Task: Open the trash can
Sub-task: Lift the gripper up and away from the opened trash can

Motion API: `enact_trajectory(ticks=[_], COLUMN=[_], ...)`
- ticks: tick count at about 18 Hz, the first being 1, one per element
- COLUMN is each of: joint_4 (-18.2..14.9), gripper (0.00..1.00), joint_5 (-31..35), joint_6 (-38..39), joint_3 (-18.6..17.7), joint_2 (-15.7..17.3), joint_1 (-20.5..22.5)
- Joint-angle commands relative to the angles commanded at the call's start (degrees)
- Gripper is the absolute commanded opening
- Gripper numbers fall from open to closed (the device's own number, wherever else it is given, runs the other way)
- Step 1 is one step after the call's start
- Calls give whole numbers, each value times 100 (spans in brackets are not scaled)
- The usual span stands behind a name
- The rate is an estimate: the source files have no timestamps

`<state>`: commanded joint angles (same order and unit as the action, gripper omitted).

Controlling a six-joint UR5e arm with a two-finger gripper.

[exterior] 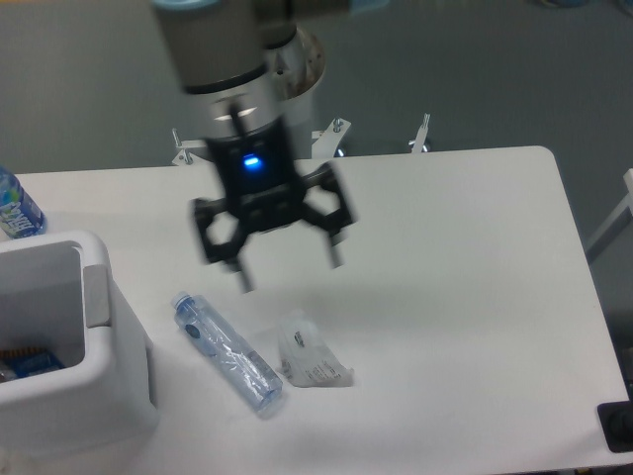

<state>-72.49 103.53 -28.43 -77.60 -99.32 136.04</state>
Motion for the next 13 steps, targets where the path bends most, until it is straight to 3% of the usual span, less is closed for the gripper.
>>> enact_trajectory(ticks=[5,7,13], joint_4=[-397,-415,-371], gripper=[100,100,100], joint_5=[-8,-34,-218], joint_6=[-1706,-2297,-3046], joint_3=[-255,-413,-616], joint_2=[299,466,625], joint_1=[721,976,1495])
